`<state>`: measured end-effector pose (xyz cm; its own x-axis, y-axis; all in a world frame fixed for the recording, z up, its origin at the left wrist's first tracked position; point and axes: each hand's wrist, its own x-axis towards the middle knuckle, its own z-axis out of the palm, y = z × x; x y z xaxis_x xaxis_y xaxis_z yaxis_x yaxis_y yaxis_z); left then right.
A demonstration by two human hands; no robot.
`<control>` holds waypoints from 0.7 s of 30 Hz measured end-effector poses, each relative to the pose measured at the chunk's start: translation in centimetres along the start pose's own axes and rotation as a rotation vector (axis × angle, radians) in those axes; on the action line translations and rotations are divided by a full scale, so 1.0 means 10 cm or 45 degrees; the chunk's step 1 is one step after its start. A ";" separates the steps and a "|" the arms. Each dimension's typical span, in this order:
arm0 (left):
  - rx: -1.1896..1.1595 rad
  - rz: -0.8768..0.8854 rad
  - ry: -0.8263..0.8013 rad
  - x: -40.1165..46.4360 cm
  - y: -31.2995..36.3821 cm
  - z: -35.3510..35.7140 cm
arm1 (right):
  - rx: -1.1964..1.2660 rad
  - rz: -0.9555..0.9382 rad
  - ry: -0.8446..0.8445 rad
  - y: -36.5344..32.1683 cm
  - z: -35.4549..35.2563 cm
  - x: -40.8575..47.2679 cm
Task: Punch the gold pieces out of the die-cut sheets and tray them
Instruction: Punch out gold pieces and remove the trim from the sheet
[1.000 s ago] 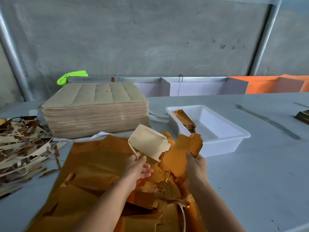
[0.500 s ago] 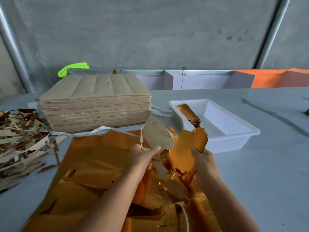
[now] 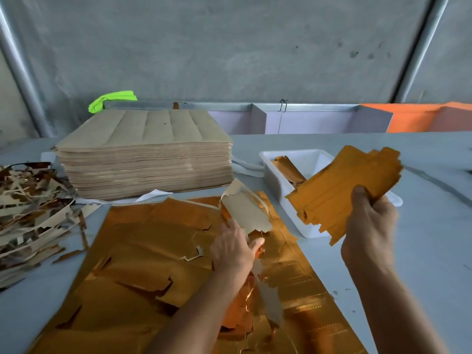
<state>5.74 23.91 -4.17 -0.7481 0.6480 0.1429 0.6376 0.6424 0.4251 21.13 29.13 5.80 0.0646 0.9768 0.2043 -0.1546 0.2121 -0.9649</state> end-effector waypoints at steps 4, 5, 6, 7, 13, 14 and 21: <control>-0.443 -0.295 0.049 0.27 -0.09 -0.16 | -0.188 0.049 -0.151 0.19 0.05 -0.09; -0.417 -0.296 0.093 0.34 -0.12 -0.20 | -0.193 0.076 -0.176 0.24 0.07 -0.10; -0.382 -0.269 0.130 0.42 -0.15 -0.23 | -0.177 0.114 -0.192 0.26 0.08 -0.12; -0.352 -0.232 0.143 0.49 -0.17 -0.25 | -0.153 0.149 -0.198 0.27 0.10 -0.12; -0.416 -0.041 0.035 0.75 -0.13 -0.17 | 0.006 0.222 -0.196 0.16 0.03 0.02; -0.444 -0.007 0.060 0.71 -0.08 -0.14 | 0.022 0.228 -0.192 0.16 0.03 0.05; 0.178 0.045 -0.180 0.06 0.20 0.29 | -0.177 0.032 -0.021 0.41 0.15 0.05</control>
<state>7.04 26.77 -5.81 -0.6978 0.7159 0.0248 0.6899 0.6622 0.2925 19.00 30.51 2.22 0.0456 0.9824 0.1811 -0.0177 0.1820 -0.9831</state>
